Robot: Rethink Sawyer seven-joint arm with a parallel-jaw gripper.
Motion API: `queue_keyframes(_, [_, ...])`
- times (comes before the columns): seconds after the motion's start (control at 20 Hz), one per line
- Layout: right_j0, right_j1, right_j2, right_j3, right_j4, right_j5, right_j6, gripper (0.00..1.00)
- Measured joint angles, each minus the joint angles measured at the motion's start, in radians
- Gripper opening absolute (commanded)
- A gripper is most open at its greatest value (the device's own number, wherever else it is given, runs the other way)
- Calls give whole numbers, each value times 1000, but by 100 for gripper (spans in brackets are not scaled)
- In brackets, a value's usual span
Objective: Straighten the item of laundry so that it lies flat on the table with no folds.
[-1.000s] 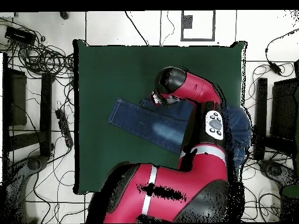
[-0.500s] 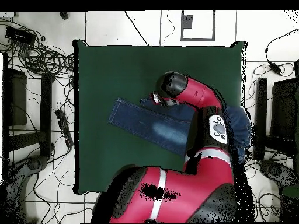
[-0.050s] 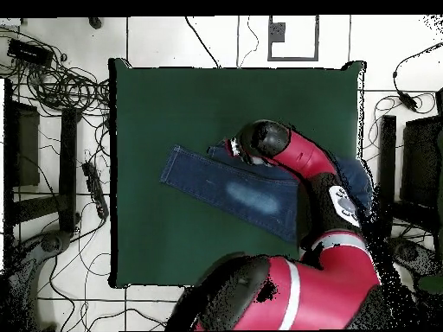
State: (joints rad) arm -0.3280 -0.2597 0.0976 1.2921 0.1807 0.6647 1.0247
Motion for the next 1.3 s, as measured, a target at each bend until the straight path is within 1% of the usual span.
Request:
queue_keyframes(0.2, [-5, -3, 9, 7, -7, -8, 0, 100])
queue_keyframes(0.35, [12, -2, -7, 0, -9, -9, 0, 100])
queue_keyframes(0.7, [85, 9, -72, -36, -11, 7, 0, 100])
queue_keyframes(0.75, [105, 12, -80, -47, -10, 10, 0, 100])
queue_keyframes(1.05, [167, 14, -84, -69, -7, 10, 2, 100])
queue_keyframes(1.3, [241, 35, -111, -111, -2, 10, 29, 100])
